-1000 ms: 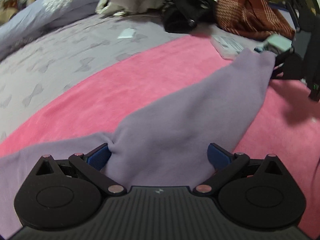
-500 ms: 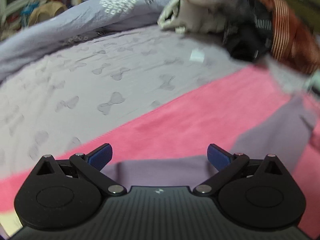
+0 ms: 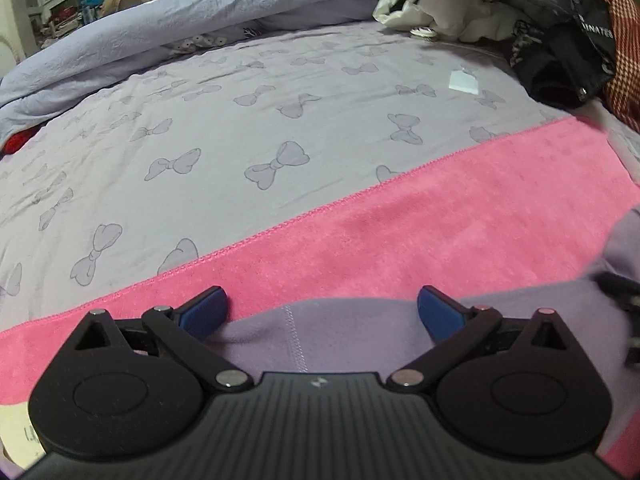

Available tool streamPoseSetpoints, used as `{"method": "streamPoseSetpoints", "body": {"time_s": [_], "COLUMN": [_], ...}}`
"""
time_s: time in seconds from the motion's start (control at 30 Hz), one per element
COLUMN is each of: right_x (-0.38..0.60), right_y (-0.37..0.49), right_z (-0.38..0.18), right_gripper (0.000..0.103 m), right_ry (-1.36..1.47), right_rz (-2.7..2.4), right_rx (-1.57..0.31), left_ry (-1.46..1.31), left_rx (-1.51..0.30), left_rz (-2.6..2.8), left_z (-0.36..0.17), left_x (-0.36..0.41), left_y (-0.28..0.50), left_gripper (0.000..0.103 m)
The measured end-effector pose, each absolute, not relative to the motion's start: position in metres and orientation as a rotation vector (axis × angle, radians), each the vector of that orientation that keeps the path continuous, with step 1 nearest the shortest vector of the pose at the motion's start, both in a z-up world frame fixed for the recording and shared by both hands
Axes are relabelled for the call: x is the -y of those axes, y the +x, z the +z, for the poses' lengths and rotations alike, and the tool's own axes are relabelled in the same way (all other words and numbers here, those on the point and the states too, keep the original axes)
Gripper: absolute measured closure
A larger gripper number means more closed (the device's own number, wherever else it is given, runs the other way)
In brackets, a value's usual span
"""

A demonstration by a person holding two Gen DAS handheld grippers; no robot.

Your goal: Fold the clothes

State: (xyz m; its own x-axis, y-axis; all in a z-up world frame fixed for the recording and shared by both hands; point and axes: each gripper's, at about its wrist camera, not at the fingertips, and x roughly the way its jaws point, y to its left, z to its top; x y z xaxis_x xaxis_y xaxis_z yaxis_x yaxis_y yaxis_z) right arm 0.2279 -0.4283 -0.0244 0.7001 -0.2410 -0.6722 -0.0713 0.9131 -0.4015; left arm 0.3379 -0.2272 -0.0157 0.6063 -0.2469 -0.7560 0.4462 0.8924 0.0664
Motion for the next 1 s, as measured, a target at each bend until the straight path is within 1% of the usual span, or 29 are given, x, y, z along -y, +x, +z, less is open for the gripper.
{"method": "streamPoseSetpoints", "body": {"time_s": [0.13, 0.2, 0.23, 0.3, 0.33, 0.43, 0.53, 0.57, 0.6, 0.63, 0.7, 0.73, 0.77, 0.8, 0.9, 0.93, 1.0], "right_x": [0.428, 0.424, 0.422, 0.429, 0.437, 0.471, 0.506, 0.515, 0.523, 0.529, 0.537, 0.536, 0.534, 0.533, 0.529, 0.526, 0.514], "right_y": [0.222, 0.223, 0.224, 0.217, 0.216, 0.213, 0.223, 0.228, 0.232, 0.234, 0.246, 0.256, 0.266, 0.277, 0.290, 0.287, 0.269], "right_z": [-0.015, 0.004, 0.013, 0.034, 0.040, 0.035, 0.011, 0.003, -0.005, -0.007, -0.014, -0.016, -0.019, -0.022, -0.018, -0.012, 0.008], "right_gripper": [0.000, 0.000, 0.000, 0.000, 0.000, 0.000, 0.005, 0.008, 0.011, 0.015, 0.015, 0.009, 0.000, 0.000, 0.001, 0.006, 0.007], "right_ry": [-0.498, -0.457, -0.436, -0.336, -0.267, -0.036, 0.296, 0.328, 0.355, 0.325, 0.227, 0.163, 0.098, 0.033, -0.048, -0.065, -0.057], "right_rz": [-0.090, -0.104, -0.111, -0.102, -0.106, -0.124, -0.035, -0.079, -0.125, -0.174, -0.283, -0.307, -0.330, -0.353, -0.422, -0.450, -0.416], "right_rx": [-0.778, -0.713, -0.681, -0.630, -0.644, -0.762, -0.906, -0.927, -0.946, -0.922, -0.908, -0.913, -0.918, -0.922, -0.923, -0.911, -0.847], "left_ry": [0.257, 0.276, 0.273, 0.234, 0.193, 0.235, 0.285, 0.302, 0.319, 0.336, 0.338, 0.332, 0.310, 0.298, 0.298, 0.300, 0.277], "left_rx": [-0.823, -0.799, -0.777, -0.736, -0.721, -0.729, -0.739, -0.742, -0.746, -0.749, -0.745, -0.754, -0.763, -0.769, -0.772, -0.756, -0.712], "left_rz": [-0.367, -0.325, -0.326, -0.380, -0.439, -0.462, -0.477, -0.482, -0.486, -0.491, -0.433, -0.403, -0.393, -0.383, -0.353, -0.321, -0.271], "left_z": [-0.013, -0.007, -0.001, 0.010, 0.016, 0.006, -0.006, -0.010, -0.014, -0.018, -0.020, -0.021, -0.022, -0.023, -0.021, -0.016, -0.004], "left_x": [0.228, 0.225, 0.220, 0.210, 0.205, 0.216, 0.228, 0.232, 0.236, 0.241, 0.244, 0.245, 0.244, 0.244, 0.245, 0.242, 0.232], "left_y": [0.341, 0.338, 0.334, 0.324, 0.318, 0.318, 0.318, 0.318, 0.318, 0.318, 0.336, 0.346, 0.355, 0.362, 0.371, 0.368, 0.357], "left_gripper": [0.000, 0.001, 0.003, 0.003, 0.003, 0.002, 0.002, 0.000, 0.000, 0.000, 0.000, 0.000, 0.000, 0.000, 0.000, 0.002, 0.009]}}
